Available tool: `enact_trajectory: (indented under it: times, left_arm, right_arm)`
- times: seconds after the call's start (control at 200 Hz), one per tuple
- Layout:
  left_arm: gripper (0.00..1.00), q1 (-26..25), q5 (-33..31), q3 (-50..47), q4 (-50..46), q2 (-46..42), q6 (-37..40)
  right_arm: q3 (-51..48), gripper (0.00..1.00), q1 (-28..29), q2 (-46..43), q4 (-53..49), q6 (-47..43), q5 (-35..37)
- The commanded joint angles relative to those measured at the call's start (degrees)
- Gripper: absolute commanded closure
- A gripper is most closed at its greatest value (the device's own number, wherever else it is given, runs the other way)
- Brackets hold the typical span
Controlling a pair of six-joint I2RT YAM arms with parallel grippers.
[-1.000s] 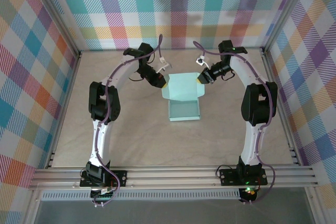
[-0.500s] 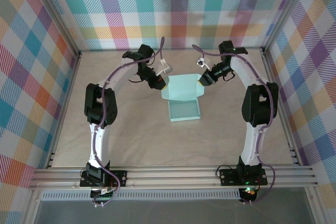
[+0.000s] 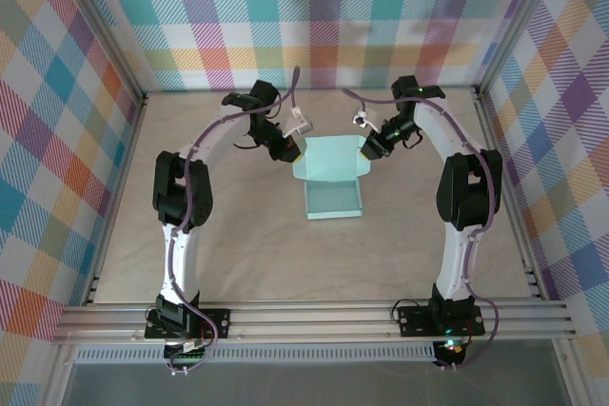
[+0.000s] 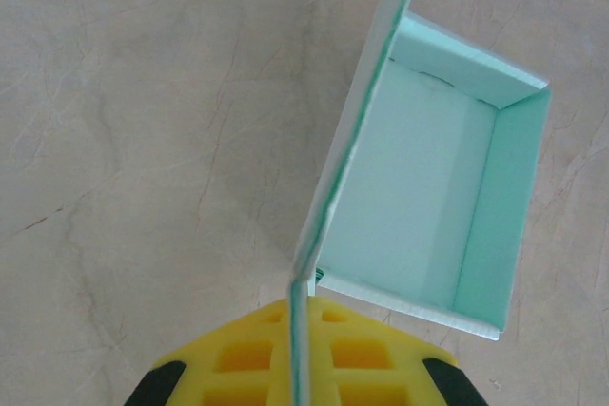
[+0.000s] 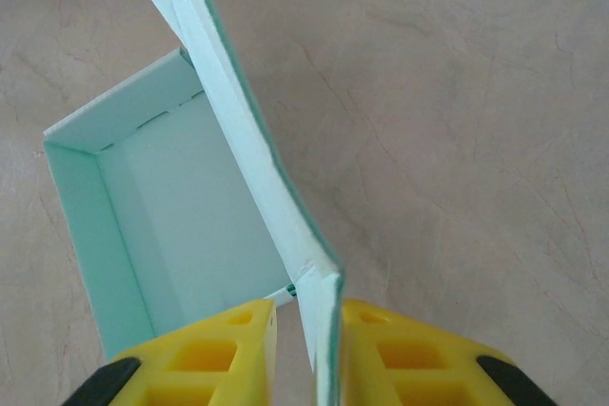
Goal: Fold the paper box
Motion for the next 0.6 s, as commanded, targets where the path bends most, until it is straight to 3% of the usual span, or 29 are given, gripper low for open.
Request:
enact_trajectory:
  times: [0.0,0.37,0.52,0.595]
  left_arm:
    - [1.0,-0.41,-0.35,-0.23,-0.95,-1.15,1.93]
    - [1.0,-0.41,-0.88,0.8,-1.93,-0.18,1.85]
    - [1.0,-0.41,-1.12,0.8,-1.94,-0.14,1.79]
    - [1.0,-0.37,-1.23,0.86,-1.99,-0.17,1.76]
  right_arm:
    - [3.16,0.84,0.27,1.85,-3.39,-2.19,-0.38]
    - [4.9,0.87,0.35,3.86,-4.81,-2.04,0.23]
    - [5.9,1.0,0.28,4.2,-6.05,-2.09,-0.34]
    - [5.93,1.0,0.26,3.91,-6.09,-1.95,-0.54]
